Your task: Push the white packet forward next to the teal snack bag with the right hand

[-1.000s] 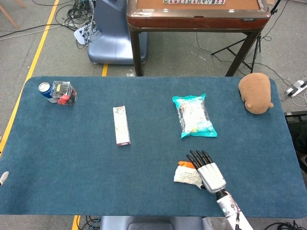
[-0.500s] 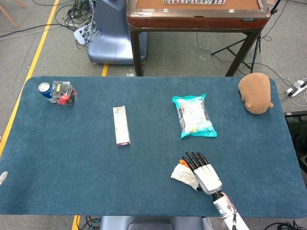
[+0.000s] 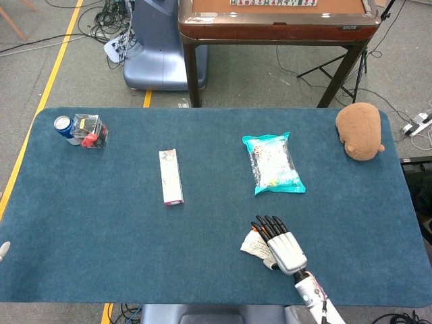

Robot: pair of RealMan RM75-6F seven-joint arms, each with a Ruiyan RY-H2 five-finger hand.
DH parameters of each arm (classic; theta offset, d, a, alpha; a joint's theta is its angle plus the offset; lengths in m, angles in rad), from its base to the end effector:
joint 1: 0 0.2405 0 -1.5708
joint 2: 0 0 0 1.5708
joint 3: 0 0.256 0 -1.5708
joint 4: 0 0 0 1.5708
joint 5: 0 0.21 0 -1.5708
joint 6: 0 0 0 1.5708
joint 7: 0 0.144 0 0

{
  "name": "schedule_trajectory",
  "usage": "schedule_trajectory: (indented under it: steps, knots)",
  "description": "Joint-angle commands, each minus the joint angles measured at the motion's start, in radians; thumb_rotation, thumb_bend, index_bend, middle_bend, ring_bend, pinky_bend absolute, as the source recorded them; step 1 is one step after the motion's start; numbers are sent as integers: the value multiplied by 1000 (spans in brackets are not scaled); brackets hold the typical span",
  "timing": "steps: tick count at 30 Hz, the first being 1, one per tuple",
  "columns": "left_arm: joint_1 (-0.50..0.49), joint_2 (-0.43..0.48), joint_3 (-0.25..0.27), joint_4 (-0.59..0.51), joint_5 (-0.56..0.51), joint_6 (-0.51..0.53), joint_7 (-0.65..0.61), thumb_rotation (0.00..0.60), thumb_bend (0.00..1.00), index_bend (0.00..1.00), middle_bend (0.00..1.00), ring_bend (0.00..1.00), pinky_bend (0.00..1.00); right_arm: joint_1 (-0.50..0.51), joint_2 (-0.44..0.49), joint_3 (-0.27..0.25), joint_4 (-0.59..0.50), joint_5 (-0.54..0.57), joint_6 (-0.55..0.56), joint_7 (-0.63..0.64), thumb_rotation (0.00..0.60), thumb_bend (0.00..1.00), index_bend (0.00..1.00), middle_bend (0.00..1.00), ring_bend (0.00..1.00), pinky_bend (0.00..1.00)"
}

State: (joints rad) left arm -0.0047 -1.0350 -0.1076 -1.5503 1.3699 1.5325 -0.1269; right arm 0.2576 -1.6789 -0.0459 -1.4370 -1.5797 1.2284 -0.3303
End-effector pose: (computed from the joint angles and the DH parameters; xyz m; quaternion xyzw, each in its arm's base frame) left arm -0.3492 0.1649 0.2174 -0.5147 -0.3916 -0.3770 0.6630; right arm -0.2192 -0.1857 -0.0513 0.7381 -0.3800 0.3750 0.4125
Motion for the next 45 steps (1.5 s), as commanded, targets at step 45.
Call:
schedule_trajectory:
  steps: [45]
  knots:
    - [5, 2, -3, 7, -9, -10, -12, 600, 203, 288, 306, 211, 414, 101, 74, 111, -63, 147, -40, -153, 600, 0, 80, 15, 0, 83]
